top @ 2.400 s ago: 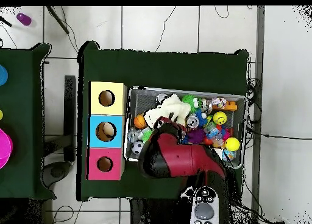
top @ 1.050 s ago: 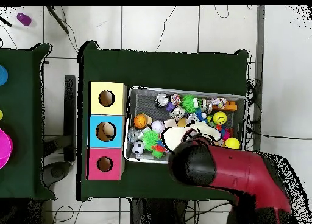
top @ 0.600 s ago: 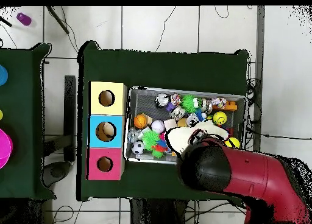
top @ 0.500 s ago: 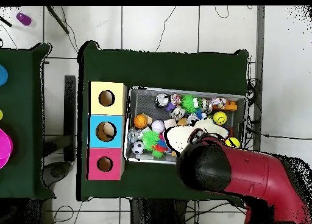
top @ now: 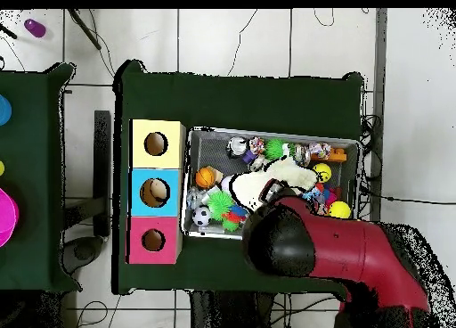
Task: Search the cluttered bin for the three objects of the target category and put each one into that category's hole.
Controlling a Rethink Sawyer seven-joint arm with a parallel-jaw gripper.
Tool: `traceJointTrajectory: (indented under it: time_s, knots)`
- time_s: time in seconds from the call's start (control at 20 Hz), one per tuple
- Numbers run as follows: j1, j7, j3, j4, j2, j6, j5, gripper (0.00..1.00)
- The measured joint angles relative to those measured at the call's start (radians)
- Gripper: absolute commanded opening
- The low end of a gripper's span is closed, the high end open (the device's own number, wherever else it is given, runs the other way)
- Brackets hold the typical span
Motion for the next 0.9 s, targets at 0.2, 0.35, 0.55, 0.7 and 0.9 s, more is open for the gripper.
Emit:
traceJointTrajectory:
  time_s: [0.2, 0.35, 0.55, 0.7, 0.9]
  knots:
    - [0.009, 0.0, 0.0, 0.027, 0.034, -0.144, -0.032, 0.0]
    - [0.022, 0.0, -0.002, 0.033, 0.049, -0.183, -0.047, 0.0]
    - [0.055, 0.0, -0.004, 0.037, 0.075, -0.219, -0.073, 0.0]
    - [0.077, 0.0, -0.006, 0.042, 0.086, -0.22, -0.08, 0.0]
    - [0.095, 0.0, -0.013, 0.046, 0.092, -0.22, -0.08, 0.0]
